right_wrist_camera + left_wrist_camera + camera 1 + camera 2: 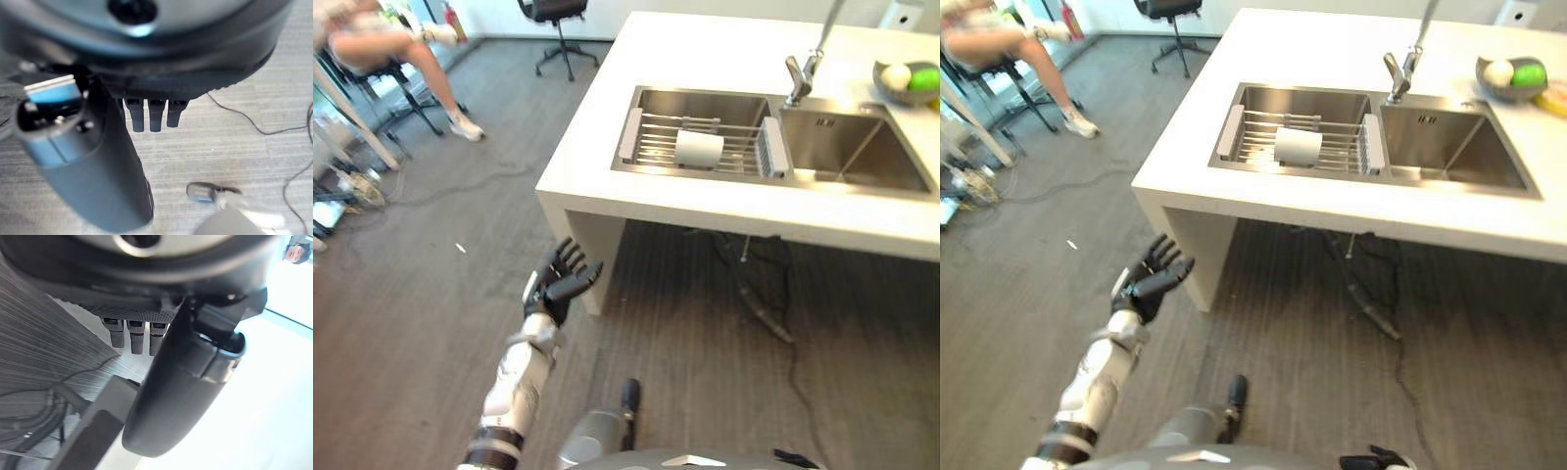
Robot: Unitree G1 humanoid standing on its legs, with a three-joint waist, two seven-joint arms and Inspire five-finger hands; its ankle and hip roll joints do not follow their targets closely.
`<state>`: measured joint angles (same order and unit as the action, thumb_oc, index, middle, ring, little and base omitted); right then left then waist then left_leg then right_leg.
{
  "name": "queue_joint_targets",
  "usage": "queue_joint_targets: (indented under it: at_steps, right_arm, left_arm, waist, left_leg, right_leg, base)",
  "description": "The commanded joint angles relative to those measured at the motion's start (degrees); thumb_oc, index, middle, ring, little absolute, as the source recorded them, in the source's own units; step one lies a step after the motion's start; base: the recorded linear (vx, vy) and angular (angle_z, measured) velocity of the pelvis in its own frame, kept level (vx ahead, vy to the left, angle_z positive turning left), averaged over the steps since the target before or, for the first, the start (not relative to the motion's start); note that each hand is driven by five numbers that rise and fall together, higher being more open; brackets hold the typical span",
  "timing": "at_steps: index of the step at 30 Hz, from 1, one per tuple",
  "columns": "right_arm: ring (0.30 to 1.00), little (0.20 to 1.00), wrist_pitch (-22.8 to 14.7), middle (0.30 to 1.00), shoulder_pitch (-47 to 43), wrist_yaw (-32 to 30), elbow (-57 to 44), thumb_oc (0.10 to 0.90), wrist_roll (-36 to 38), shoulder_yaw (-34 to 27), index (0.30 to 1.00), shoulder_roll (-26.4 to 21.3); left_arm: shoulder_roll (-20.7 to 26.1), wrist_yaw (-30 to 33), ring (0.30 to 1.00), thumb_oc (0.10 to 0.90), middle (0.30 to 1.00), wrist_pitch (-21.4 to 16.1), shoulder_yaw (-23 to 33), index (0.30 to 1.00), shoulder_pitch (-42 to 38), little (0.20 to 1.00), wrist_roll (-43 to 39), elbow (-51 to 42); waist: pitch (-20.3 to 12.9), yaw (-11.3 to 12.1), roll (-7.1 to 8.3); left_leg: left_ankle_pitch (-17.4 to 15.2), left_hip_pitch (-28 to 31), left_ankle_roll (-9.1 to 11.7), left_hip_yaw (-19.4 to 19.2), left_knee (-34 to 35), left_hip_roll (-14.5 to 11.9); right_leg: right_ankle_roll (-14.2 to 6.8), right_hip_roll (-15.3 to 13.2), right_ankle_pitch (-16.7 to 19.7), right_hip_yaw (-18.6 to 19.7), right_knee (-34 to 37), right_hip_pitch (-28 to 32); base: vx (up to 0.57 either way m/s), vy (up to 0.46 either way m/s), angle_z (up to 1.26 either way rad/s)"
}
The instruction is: Place the dishes in the dishwasher.
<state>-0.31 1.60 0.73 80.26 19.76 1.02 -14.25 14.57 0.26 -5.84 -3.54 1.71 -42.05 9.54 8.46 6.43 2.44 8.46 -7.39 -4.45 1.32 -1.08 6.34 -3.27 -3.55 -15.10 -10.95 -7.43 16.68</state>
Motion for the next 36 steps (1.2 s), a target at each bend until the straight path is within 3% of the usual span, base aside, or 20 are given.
queue_joint_targets:
  at_steps: [1,5,7,11,12,14,18,19,22,30,35,36]
  right_arm:
    - [0.9,0.9,-0.6,0.9,-1.1,0.6,0.7,0.8,-2.2,0.2,0.9,-2.7]
    - [0.9,0.9,-0.6,0.9,-0.9,1.3,0.5,0.8,-2.5,0.9,0.9,-1.8]
    - [0.9,0.9,-0.8,0.9,-1.3,2.3,-0.2,0.8,-3.0,2.4,0.9,-0.5]
    - [0.9,0.9,-0.7,0.9,-1.4,2.6,-0.7,0.8,-3.3,2.8,0.9,-0.6]
    - [0.9,0.9,-0.7,0.9,-1.8,2.6,-0.7,0.8,-3.4,3.1,0.9,-0.7]
    - [0.9,0.9,-0.3,0.9,-2.2,2.6,-0.4,0.8,-3.4,3.4,0.9,-0.7]
    - [0.9,0.9,-0.5,0.9,-0.6,2.8,-2.8,0.8,-3.9,5.3,0.9,1.6]
    - [0.9,0.9,-0.6,0.9,0.0,3.1,-3.9,0.8,-4.2,5.9,0.9,2.0]
    - [0.9,0.9,-0.8,0.9,1.5,3.1,-5.0,0.8,-5.2,7.1,0.9,2.9]
    - [0.9,0.9,-1.7,0.9,4.6,3.3,-7.4,0.8,-5.3,7.5,0.9,1.8]
    - [0.9,0.9,-2.1,0.9,6.8,4.9,-9.0,0.8,-4.5,7.1,0.9,1.7]
    - [0.9,0.9,-2.1,0.9,6.8,4.9,-9.0,0.8,-4.5,7.1,0.9,1.7]
  left_arm:
    - [1.3,-1.8,0.9,0.8,0.9,-7.9,4.3,0.9,-5.1,0.9,3.1,-15.8]
    - [3.2,-1.2,0.9,0.8,0.9,-9.2,5.3,0.9,-6.4,0.9,6.3,-20.8]
    - [5.1,-0.9,0.9,0.8,0.9,-11.0,5.1,0.9,-10.6,0.9,8.5,-26.7]
    - [5.8,-1.9,0.9,0.8,0.9,-11.6,4.3,0.9,-12.1,0.9,7.7,-29.6]
    - [6.1,-2.5,0.9,0.8,0.9,-12.0,2.7,0.9,-14.2,0.9,6.6,-31.5]
    - [6.5,-2.8,0.9,0.8,0.9,-12.0,-0.6,0.9,-18.7,0.9,6.0,-31.4]
    - [6.5,-1.3,0.9,0.8,0.9,-12.7,-2.2,0.9,-21.6,0.9,6.8,-30.1]
    - [6.9,-1.2,0.9,0.8,0.9,-12.6,-2.6,0.9,-22.0,0.9,7.4,-29.7]
    - [6.7,-1.5,0.9,0.8,0.9,-12.1,-3.1,0.9,-21.9,0.9,6.8,-28.4]
    - [7.7,-1.2,0.9,0.8,0.9,-10.0,-2.0,0.9,-19.6,0.9,10.0,-20.6]
    - [16.6,-0.3,0.9,0.8,0.9,-8.0,-1.7,0.9,-19.2,0.9,28.3,-13.4]
    - [16.6,-0.3,0.9,0.8,0.9,-8.0,-1.7,0.9,-19.2,0.9,28.3,-13.4]
  waist:
    - [-0.9,2.7,-0.69]
    - [-1.0,2.9,-0.81]
    - [-0.9,2.8,-1.21]
    - [-1.1,2.7,-1.82]
    - [-1.2,2.3,-2.37]
    - [-1.4,1.3,-2.24]
    - [-1.3,-0.9,-2.43]
    - [-1.2,-2.1,-2.36]
    - [-1.8,-3.0,-1.14]
    - [-3.6,-5.3,-1.22]
    - [-3.8,-6.4,-2.25]
    - [-3.8,-6.4,-2.25]
  left_leg:
    - [-9.5,5.0,2.8,-0.5,-4.8,-1.8]
    - [-10.1,6.8,1.8,-0.7,-3.6,-1.8]
    - [-11.0,9.1,0.6,-0.8,-1.8,-1.6]
    - [-11.1,10.1,0.7,-1.2,-0.6,-2.3]
    - [-11.3,10.6,1.0,-1.0,0.1,-3.2]
    - [-11.7,11.3,1.7,-0.3,0.8,-3.6]
    - [-11.5,12.8,2.4,-0.7,2.7,-4.1]
    - [-11.2,13.8,2.9,-0.9,3.9,-4.4]
    - [-10.8,14.7,4.1,-2.1,5.4,-5.2]
    - [-10.2,16.1,7.1,-4.1,6.1,-9.8]
    - [-9.7,16.2,8.1,-5.3,6.1,-11.2]
    - [-9.7,16.2,8.1,-5.3,6.1,-11.2]
  right_leg:
    - [-1.5,0.3,12.8,0.0,1.1,-10.1]
    - [-2.3,-0.5,12.1,-0.4,-3.2,-11.6]
    - [-4.2,-2.9,14.6,-1.2,-9.3,-15.1]
    - [-4.3,-4.9,15.5,-2.7,-8.1,-16.0]
    - [-4.2,-6.7,16.0,-3.0,-6.0,-16.9]
    - [-5.1,-8.8,18.8,0.0,-1.4,-17.6]
    - [-6.5,-10.0,22.9,3.5,1.5,-19.1]
    - [-7.4,-10.0,24.9,4.8,2.3,-20.0]
    - [-8.2,-9.9,24.6,3.3,6.6,-17.4]
    - [-7.1,-5.9,22.6,2.6,12.4,-14.0]
    - [-6.4,-4.3,21.2,3.2,12.4,-14.0]
    - [-6.4,-4.3,21.2,3.2,12.4,-14.0]
  base:
    - [0.09,0.105,0.05]
    - [0.07,0.114,-0.02]
    - [0.07,0.096,0.09]
    - [0.02,-0.014,0.02]
    - [0.04,-0.115,0.01]
    - [0.07,-0.169,0.11]
    - [0.05,-0.107,0.21]
    - [0.1,-0.203,-0.06]
    - [0.1,-0.211,-0.27]
    - [0.08,-0.189,-0.15]
    - [0.04,-0.076,-0.28]
    - [0.03,-0.037,-0.08]
